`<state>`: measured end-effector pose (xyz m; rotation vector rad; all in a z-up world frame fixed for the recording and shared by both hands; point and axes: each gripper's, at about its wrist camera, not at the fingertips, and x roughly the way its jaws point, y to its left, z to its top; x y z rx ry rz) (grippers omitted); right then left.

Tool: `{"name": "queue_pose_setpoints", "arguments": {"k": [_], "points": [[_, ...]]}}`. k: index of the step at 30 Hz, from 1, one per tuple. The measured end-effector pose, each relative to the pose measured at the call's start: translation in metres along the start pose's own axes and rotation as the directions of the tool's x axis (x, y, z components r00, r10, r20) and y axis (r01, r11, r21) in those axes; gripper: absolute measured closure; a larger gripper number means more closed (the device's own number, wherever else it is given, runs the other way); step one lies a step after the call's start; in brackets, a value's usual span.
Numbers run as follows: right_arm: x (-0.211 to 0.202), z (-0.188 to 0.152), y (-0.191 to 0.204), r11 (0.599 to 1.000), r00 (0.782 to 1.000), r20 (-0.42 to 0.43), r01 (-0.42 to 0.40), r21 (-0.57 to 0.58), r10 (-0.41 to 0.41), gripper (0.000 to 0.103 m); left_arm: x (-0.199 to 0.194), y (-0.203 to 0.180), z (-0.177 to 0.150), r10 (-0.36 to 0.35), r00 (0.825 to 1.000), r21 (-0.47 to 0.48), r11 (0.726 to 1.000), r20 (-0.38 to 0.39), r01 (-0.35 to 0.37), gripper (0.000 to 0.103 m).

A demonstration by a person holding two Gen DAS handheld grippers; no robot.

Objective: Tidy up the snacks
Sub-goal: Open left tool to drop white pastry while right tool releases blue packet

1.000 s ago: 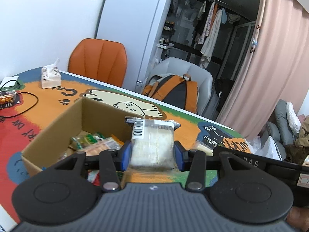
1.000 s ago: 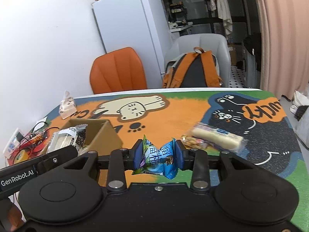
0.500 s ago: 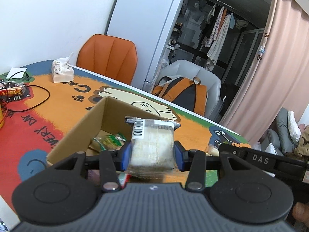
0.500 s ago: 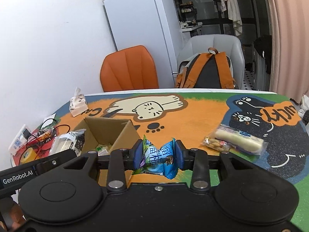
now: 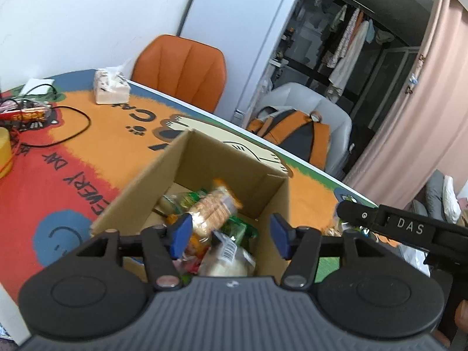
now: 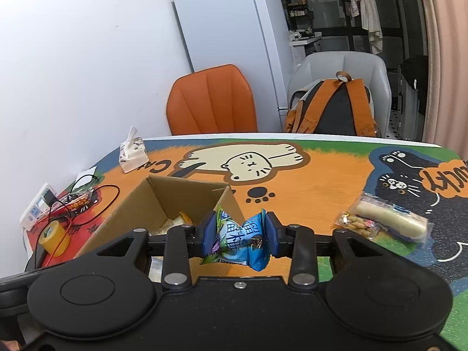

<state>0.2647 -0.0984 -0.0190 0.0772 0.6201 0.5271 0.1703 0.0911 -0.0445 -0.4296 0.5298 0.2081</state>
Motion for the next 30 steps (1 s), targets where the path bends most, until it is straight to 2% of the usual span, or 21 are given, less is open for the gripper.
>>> {"name": "queue_pose_setpoints", "arguments": {"k": [14, 20, 26, 29, 30], "points": [[0.022, 0.007, 0.041, 0.997, 0.998, -0.015, -0.059, -0.048, 0.059, 0.067, -0.02, 0.041, 0.003, 0.059, 0.998, -0.065, 0.996, 0.031, -0.057, 0.043], [0.031, 0.009, 0.053, 0.996, 0.997, -0.021, -0.072, -0.057, 0.071, 0.066, -0.022, 0.053, 0.003, 0.027, 0.999, -0.082, 0.996, 0.029, -0.024, 0.043], [0.038, 0.009, 0.063, 0.994, 0.997, -0.027, -0.076, -0.073, 0.074, 0.066, -0.028, 0.053, 0.005, 0.026, 0.998, -0.094, 0.995, 0.051, -0.021, 0.042], [0.035, 0.012, 0.066, 0.992, 0.995, 0.008, -0.098, -0.081, 0.099, 0.062, -0.028, 0.052, 0.006, 0.03, 0.998, -0.095, 0.995, 0.06, -0.024, 0.042], [0.033, 0.013, 0.066, 0.992, 0.995, 0.022, -0.096, -0.08, 0.098, 0.055, -0.028, 0.051, 0.006, 0.033, 0.998, -0.097, 0.995, 0.061, -0.027, 0.042]]}}
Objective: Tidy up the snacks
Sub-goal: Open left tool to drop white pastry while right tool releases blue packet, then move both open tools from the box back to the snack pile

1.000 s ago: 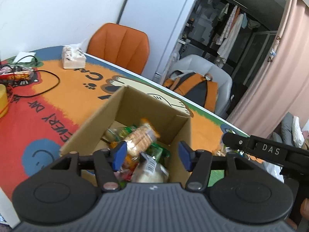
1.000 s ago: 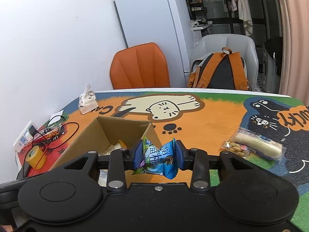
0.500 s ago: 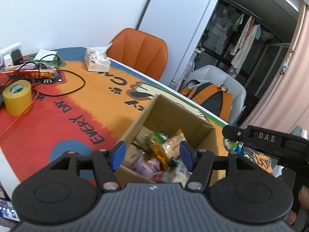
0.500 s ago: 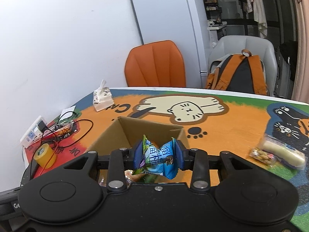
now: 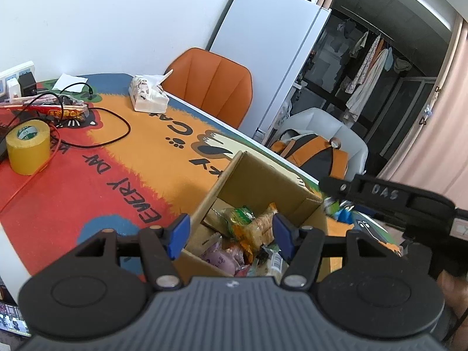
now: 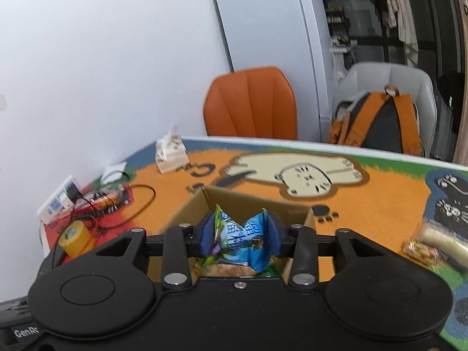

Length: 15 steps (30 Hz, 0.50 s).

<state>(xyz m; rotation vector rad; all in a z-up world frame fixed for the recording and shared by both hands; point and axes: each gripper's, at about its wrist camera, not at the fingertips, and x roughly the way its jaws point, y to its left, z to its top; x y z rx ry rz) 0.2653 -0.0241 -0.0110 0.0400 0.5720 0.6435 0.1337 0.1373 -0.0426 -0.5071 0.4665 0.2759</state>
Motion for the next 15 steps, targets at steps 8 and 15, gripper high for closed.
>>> {"name": "queue_pose_setpoints", "arguments": {"k": [8, 15], "points": [[-0.013, -0.003, -0.01, 1.0, 1.0, 0.012, 0.005, -0.006, -0.005, 0.035, 0.004, -0.007, -0.003, -0.001, 1.0, 0.0, 1.0, -0.004, 0.001, 0.042], [-0.023, -0.01, -0.029, 1.0, 1.0, -0.007, 0.016, 0.014, -0.016, 0.028, 0.006, -0.026, -0.006, -0.007, 1.0, 0.025, 1.0, 0.001, 0.007, 0.033]]}}
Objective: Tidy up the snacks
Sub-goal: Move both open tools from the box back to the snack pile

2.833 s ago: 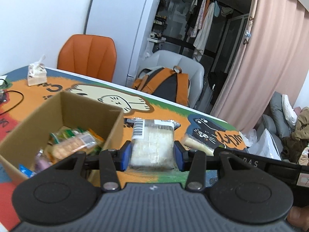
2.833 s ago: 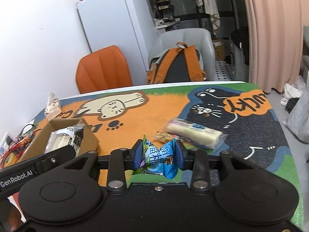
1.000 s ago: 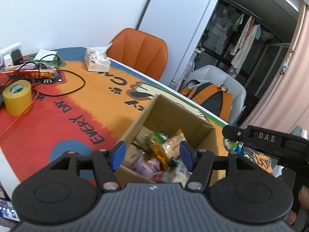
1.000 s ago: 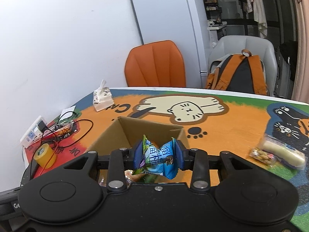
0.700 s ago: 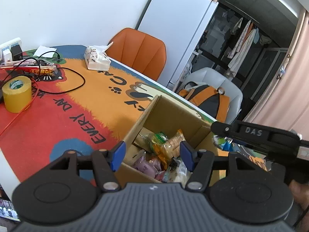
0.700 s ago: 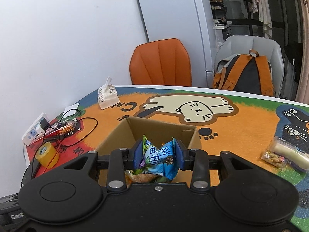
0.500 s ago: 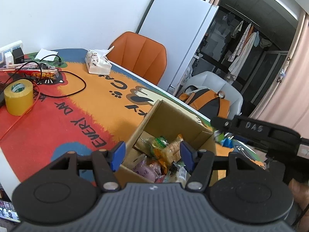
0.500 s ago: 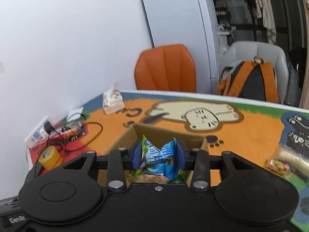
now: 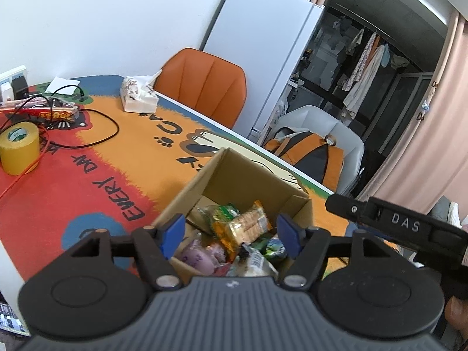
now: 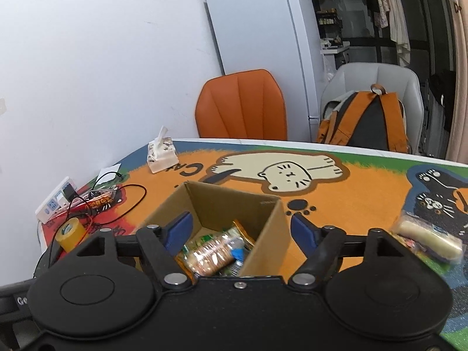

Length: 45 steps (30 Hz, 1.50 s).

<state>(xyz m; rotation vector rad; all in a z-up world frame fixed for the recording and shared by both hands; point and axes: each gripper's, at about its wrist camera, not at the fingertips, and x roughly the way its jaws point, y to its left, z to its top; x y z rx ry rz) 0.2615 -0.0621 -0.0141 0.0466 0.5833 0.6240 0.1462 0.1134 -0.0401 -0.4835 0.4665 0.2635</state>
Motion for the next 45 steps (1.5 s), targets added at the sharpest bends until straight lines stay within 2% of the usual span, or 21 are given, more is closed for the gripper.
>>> {"name": "queue_pose_setpoints", "arguments": {"k": [5, 10, 12, 17, 23, 41, 45], "points": [[-0.009, -0.003, -0.017, 1.0, 1.0, -0.002, 0.015, 0.014, -0.015, 0.024, 0.004, -0.016, -0.004, -0.008, 1.0, 0.021, 1.0, -0.005, 0.008, 0.028], [-0.022, -0.007, -0.039, 0.999, 1.0, 0.006, 0.025, 0.046, -0.025, 0.004, 0.008, -0.033, -0.008, -0.009, 1.0, 0.037, 0.999, -0.003, 0.009, 0.022], [-0.029, -0.008, -0.048, 0.998, 1.0, 0.015, 0.026, 0.061, -0.027, 0.0, 0.009, -0.041, -0.01, -0.01, 1.0, 0.047, 0.999, -0.002, 0.01, 0.018], [-0.041, -0.01, -0.069, 0.996, 0.999, 0.024, 0.045, 0.078, -0.047, 0.0, 0.014, -0.062, -0.016, -0.004, 1.0, 0.083, 0.997, -0.008, 0.005, 0.014], [-0.052, -0.013, -0.093, 0.992, 0.997, 0.027, 0.072, 0.102, -0.075, 0.0, 0.017, -0.085, -0.022, -0.029, 1.0, 0.117, 0.993, -0.007, 0.029, 0.01], [-0.074, -0.028, -0.153, 0.975, 0.99, 0.034, 0.127, 0.181, -0.135, 0.0, 0.031, -0.13, -0.035, -0.107, 0.994, 0.158, 0.981, -0.031, 0.11, 0.01], [-0.075, -0.031, -0.165, 0.97, 0.988, 0.031, 0.139, 0.2, -0.148, 0.0, 0.036, -0.138, -0.039, -0.13, 0.991, 0.17, 0.976, -0.033, 0.134, 0.005]]}}
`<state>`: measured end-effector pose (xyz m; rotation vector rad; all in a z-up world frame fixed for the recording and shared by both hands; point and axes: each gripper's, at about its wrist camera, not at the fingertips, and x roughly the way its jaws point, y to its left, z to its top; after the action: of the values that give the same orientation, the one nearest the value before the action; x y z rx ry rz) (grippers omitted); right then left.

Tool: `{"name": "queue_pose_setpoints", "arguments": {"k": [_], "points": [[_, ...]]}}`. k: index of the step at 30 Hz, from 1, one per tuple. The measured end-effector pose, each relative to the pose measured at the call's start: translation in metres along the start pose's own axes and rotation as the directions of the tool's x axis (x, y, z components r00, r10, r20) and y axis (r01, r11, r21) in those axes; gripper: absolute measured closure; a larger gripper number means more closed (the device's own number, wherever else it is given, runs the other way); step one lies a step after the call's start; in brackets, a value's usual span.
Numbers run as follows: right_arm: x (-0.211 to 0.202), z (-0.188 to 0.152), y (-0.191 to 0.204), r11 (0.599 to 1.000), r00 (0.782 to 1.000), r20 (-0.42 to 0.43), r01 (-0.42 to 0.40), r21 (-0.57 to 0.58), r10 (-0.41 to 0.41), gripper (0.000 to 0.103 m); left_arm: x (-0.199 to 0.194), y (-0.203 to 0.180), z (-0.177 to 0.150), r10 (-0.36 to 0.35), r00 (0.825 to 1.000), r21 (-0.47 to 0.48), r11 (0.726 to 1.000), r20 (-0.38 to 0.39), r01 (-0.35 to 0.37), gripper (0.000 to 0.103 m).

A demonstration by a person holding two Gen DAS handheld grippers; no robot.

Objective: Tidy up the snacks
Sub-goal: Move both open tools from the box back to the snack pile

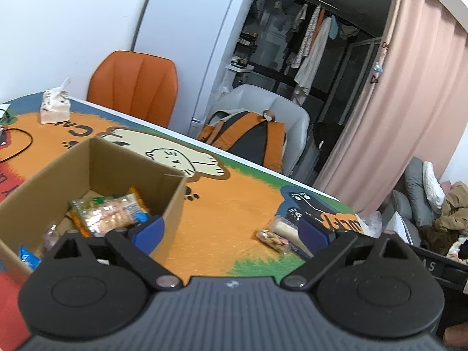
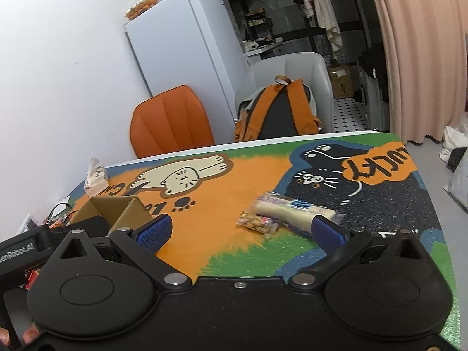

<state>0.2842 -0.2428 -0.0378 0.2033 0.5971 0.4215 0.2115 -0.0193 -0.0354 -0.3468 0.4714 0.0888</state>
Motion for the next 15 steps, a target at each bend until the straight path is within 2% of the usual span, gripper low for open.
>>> {"name": "queue_pose_setpoints", "arguments": {"k": [4, 15], "points": [[0.004, -0.002, -0.012, 1.0, 1.0, -0.005, 0.013, 0.025, -0.013, 0.0, 0.009, -0.008, -0.004, -0.009, 1.0, 0.025, 1.0, -0.014, 0.01, 0.004], [0.019, -0.004, -0.044, 0.994, 0.998, -0.017, 0.057, 0.088, -0.056, 0.0, 0.039, -0.023, -0.015, -0.031, 0.999, 0.016, 0.999, -0.041, 0.031, 0.004]]}}
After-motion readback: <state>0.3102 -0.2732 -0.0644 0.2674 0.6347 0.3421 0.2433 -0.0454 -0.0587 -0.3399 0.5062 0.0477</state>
